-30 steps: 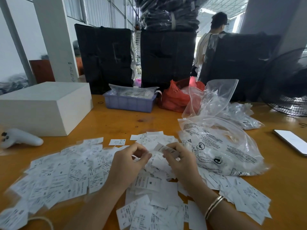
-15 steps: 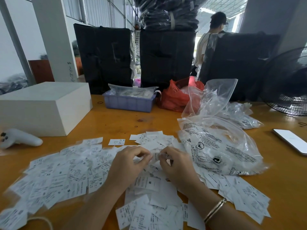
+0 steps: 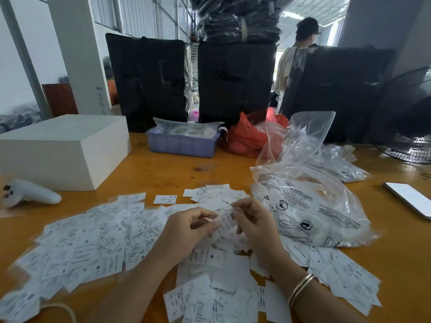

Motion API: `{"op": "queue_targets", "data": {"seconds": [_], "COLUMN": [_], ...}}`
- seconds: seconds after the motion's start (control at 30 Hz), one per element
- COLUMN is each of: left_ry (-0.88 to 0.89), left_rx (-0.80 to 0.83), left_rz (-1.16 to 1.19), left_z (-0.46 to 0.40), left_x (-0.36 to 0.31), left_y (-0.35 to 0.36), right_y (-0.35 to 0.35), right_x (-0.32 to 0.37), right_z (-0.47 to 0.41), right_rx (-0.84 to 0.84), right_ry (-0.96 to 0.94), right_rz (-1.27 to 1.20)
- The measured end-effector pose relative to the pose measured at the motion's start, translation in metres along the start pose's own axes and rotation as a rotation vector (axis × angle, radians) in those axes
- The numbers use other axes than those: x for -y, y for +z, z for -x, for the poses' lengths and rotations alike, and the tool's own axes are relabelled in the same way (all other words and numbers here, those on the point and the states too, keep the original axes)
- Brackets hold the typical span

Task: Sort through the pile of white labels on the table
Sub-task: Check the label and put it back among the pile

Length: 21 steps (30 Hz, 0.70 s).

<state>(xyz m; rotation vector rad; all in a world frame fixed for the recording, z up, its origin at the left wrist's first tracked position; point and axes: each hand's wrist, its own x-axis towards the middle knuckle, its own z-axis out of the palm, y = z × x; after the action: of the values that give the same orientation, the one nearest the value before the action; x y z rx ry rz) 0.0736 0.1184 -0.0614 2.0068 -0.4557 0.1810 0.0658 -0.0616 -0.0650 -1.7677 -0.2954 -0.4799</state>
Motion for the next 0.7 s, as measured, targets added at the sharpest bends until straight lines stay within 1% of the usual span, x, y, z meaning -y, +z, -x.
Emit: {"op": "queue_targets", "data": {"seconds": [0.07, 0.17, 0.2, 0.27, 0.33, 0.43, 0.5, 0.57, 0.7], "left_ry": [-0.039, -0.086, -0.111, -0.156, -0.173, -0.158, -0.148, -0.153, -0.169], "left_rx": [0.013, -0.038, -0.071, -0.147, -0.185, -0.194, -0.184, -0.191, -0.225], "left_rz": [0.029, 0.115, 0.149, 0.201, 0.229, 0.255, 0.253, 0.237, 0.227], "left_z": [-0.0009, -0.0017, -0.0021, -0.0023, -0.0024, -0.0006, 0.0, -0.0006, -0.0028], "left_x": [0.0001, 0.0, 0.0002, -0.0005, -0.001, -0.0038, -0.0045, -0.0039, -0.0006], "left_y": [0.0011, 0.0024, 0.0028, 0.003, 0.0048, 0.0082, 0.0092, 0.0083, 0.0055], "right_y": [0.0013, 0.0056, 0.0065, 0.0059, 0.0042, 0.0051, 0.008, 0.0086, 0.0063], "right_x": [0.0013, 0.0025, 0.0027, 0.004, 0.0055, 0.0046, 0.0036, 0.0036, 0.0072], "right_z": [0.0014, 0.0056, 0.0059, 0.0046, 0.003, 0.0035, 0.0053, 0.0057, 0.0059], "right_rx": [0.046, 0.14, 0.132, 0.065, 0.012, 0.073, 0.13, 0.131, 0.11], "right_ry": [-0.005, 0.01, 0.023, 0.049, 0.027, -0.048, -0.073, -0.099, -0.082], "right_rz": [0.003, 0.017, 0.0, -0.03, 0.036, 0.19, 0.239, 0.247, 0.204]}}
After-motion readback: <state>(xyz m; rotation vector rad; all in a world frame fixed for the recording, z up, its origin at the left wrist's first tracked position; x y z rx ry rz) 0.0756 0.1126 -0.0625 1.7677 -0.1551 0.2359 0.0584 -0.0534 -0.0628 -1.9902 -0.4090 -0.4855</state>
